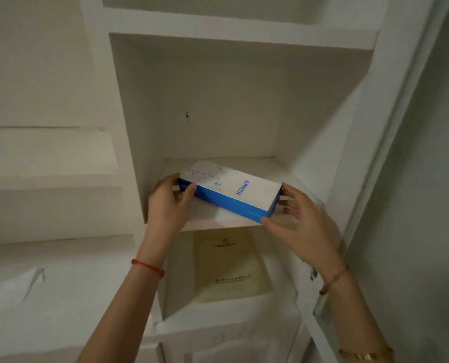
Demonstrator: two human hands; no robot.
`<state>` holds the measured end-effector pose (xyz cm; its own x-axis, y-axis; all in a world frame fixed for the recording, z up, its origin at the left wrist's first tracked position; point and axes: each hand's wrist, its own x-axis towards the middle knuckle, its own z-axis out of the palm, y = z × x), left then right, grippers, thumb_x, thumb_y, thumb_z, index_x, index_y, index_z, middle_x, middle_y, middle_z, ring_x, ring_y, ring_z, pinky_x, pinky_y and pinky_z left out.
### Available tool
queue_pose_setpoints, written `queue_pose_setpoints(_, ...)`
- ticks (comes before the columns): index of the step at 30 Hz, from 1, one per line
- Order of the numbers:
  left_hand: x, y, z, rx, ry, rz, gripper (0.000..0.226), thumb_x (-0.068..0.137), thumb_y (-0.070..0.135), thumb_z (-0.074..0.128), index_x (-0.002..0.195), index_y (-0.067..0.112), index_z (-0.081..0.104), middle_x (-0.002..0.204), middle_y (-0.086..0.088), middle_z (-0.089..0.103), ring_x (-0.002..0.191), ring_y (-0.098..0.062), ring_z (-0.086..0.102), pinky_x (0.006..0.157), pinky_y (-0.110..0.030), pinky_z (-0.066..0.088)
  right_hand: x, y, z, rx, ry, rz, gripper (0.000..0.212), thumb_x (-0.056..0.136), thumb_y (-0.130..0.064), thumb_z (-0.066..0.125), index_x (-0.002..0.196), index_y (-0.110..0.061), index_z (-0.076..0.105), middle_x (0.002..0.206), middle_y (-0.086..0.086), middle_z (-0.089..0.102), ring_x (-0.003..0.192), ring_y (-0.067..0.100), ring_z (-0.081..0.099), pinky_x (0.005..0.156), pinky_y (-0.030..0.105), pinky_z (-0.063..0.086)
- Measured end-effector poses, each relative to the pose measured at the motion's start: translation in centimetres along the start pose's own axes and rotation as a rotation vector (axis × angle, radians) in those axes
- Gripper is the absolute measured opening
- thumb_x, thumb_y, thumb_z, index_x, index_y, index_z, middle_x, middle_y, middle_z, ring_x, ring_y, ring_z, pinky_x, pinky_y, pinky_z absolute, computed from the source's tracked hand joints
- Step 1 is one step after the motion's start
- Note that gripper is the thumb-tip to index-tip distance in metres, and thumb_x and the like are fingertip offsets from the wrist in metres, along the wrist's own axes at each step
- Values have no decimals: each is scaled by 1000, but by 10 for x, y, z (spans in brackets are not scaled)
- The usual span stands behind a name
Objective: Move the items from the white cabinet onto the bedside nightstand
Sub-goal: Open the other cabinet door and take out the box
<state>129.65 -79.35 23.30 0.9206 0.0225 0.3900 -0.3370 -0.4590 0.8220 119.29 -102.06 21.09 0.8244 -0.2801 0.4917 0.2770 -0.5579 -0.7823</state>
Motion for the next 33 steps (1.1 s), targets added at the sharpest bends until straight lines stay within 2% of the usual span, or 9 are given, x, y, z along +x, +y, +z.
queue_pose_setpoints(4, -41, -4, -14, -184, 77, 11, 49, 89, 28, 70, 134, 13, 59, 122, -1, 67, 95, -8, 65, 71, 0, 44, -42, -8, -10, 91, -9, -28, 82, 69, -30, 80, 141, -25, 41, 134, -6, 53, 122, 12, 53, 105, 40, 45)
queue_pose_setpoints(5, -51, -5, -19, -226, 75, 12, 49, 88, 29, 71, 133, 15, 59, 123, 0, 67, 98, -8, 67, 76, -2, 47, -52, -11, -12, 109, -12, -27, 83, 68, -30, 79, 141, -25, 40, 135, -6, 53, 124, 12, 52, 106, 40, 44)
queue_pose_setpoints(9, -86, -8, -35, -319, 47, 18, 40, 85, 27, 75, 124, 25, 66, 119, 3, 69, 102, -11, 69, 95, -34, 55, -92, -22, -17, 173, -20, -25, 80, 73, -14, 80, 142, -23, 40, 136, -5, 54, 128, 16, 50, 109, 39, 40)
queue_pose_setpoints(11, -103, -12, -41, -369, 35, 4, 38, 84, 23, 76, 121, 25, 67, 115, 6, 71, 102, -11, 69, 96, -39, 55, -111, -23, -16, 205, -22, -13, 80, 74, -4, 78, 142, -19, 39, 138, -3, 53, 129, 18, 50, 111, 39, 38)
queue_pose_setpoints(14, -126, -22, -47, -401, 12, 8, 37, 84, 21, 76, 121, 21, 67, 113, 6, 73, 104, -13, 69, 99, -41, 53, -139, -20, -12, 218, -25, 15, 83, 73, -7, 76, 144, -18, 36, 140, -4, 52, 130, 18, 48, 111, 39, 36)
queue_pose_setpoints(20, -167, -45, -53, -439, 17, -71, 31, 86, 15, 74, 117, 14, 68, 108, 2, 74, 99, -11, 70, 94, -28, 54, -187, -13, -3, 227, -72, 109, 84, 74, -17, 77, 145, -22, 33, 141, -8, 50, 132, 13, 46, 108, 28, 39)
queue_pose_setpoints(24, -195, -60, -54, -435, -17, -170, 30, 84, 18, 76, 113, 17, 67, 105, 2, 75, 96, -10, 72, 87, -27, 55, -211, -11, 2, 309, -89, 191, 82, 77, -36, 77, 146, -24, 33, 140, -9, 51, 132, 11, 46, 100, 22, 44)
queue_pose_setpoints(29, -235, -72, -56, -398, 4, -284, 31, 81, 22, 79, 108, 20, 65, 101, 1, 76, 92, -6, 73, 75, -17, 55, -233, -9, 8, 396, -91, 277, 63, 89, -17, 59, 144, -33, 33, 135, -11, 55, 125, 1, 50, 86, 16, 51)
queue_pose_setpoints(33, -267, -78, -59, -336, 80, -371, 26, 82, 26, 78, 104, 21, 67, 93, 2, 77, 83, 2, 71, 69, -13, 52, -248, 2, 13, 409, -117, 328, 57, 92, -16, 57, 145, -27, 36, 133, -10, 57, 121, -1, 54, 84, 14, 50)
